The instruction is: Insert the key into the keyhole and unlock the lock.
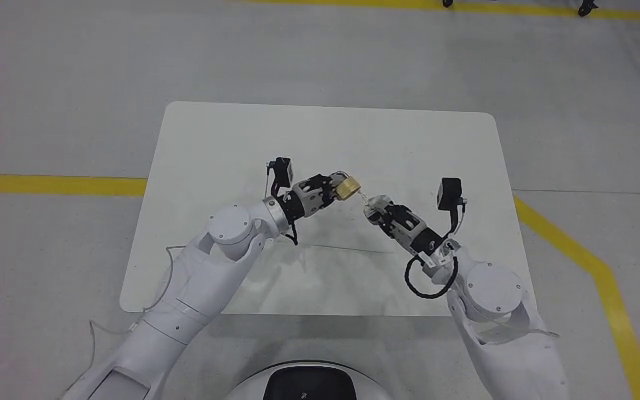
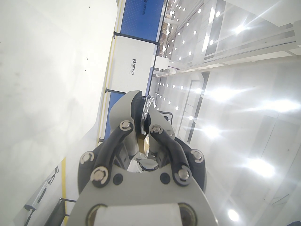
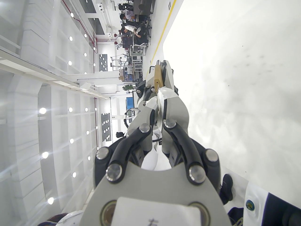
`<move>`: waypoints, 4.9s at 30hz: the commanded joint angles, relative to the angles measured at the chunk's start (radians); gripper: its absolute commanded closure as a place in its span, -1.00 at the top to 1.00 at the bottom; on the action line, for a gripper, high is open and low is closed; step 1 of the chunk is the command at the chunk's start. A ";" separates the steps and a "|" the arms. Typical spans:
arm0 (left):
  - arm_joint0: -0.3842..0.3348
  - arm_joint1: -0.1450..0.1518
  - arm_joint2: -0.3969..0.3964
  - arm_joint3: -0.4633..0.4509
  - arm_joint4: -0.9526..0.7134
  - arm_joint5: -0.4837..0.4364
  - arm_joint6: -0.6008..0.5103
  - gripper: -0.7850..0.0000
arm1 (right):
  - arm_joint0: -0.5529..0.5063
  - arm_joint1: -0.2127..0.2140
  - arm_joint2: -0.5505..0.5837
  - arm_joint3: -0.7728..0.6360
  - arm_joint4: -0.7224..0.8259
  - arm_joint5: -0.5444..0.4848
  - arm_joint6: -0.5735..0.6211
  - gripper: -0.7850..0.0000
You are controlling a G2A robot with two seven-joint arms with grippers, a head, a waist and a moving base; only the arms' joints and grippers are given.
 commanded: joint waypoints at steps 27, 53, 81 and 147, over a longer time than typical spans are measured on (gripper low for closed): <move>-0.022 -0.008 -0.023 0.037 -0.014 0.001 -0.035 -1.00 | 0.019 -0.009 -0.039 -0.020 0.022 0.027 0.005 -1.00; -0.023 -0.015 -0.023 0.041 -0.003 0.012 -0.052 -1.00 | 0.026 -0.016 -0.043 0.008 0.015 0.028 -0.029 -1.00; -0.031 -0.019 -0.024 0.041 0.034 0.008 -0.073 -1.00 | 0.075 -0.028 -0.082 0.031 0.003 0.066 -0.053 -1.00; -0.031 -0.028 -0.041 0.051 0.040 -0.004 -0.080 -1.00 | 0.094 -0.043 -0.068 0.038 0.033 0.082 -0.055 -1.00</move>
